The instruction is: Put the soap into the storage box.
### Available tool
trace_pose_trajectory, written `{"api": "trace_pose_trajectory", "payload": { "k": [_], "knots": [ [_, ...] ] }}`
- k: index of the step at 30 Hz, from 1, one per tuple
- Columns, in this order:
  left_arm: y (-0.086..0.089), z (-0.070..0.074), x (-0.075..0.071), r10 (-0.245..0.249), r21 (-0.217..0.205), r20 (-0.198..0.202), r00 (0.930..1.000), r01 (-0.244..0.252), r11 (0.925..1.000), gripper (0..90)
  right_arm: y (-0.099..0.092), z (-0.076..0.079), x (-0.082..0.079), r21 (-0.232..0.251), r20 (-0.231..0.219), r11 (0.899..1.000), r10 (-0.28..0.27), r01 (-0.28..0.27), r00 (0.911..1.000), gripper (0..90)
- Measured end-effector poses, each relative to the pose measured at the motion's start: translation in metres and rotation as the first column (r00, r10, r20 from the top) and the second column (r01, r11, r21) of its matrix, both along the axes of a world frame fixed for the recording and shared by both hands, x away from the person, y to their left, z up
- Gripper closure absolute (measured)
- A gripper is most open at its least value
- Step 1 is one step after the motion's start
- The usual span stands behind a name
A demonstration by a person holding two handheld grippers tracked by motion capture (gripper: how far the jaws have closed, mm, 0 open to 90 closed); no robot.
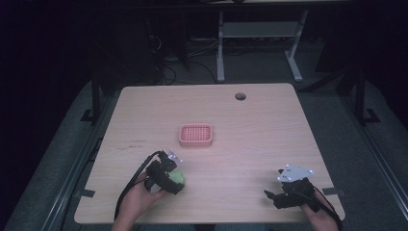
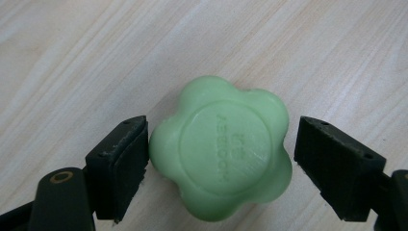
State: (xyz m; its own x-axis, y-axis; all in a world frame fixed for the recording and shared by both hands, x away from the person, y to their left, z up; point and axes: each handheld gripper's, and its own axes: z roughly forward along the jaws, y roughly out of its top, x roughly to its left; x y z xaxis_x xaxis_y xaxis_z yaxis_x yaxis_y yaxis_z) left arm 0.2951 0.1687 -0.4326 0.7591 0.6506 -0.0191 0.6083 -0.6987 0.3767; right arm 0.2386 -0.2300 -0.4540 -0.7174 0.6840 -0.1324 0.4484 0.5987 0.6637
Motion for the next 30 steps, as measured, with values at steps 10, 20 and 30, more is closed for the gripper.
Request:
{"api": "trace_pose_trajectory", "payload": {
  "k": [10, 20, 30],
  "knots": [
    [-0.003, -0.007, 0.003, 0.013, 0.025, -0.015, 0.9998, -0.012, 0.9996, 21.6, 0.0, 0.0, 0.0, -0.002, 0.0, 1.0, 0.0, 0.0, 1.0, 13.9],
    [-0.006, -0.01, 0.004, 0.009, 0.054, -0.012, 0.9999, -0.009, 0.9985, 24.1, 0.0, 0.001, -0.001, 0.0, 0.001, 1.0, 0.0, 0.0, 1.0, 13.9],
    [-0.005, -0.012, 0.004, 0.017, 0.049, -0.015, 0.9997, -0.016, 0.9987, 25.5, 0.0, 0.001, -0.001, 0.0, 0.004, 1.0, 0.003, -0.003, 1.0, 13.9]
  ]
}}
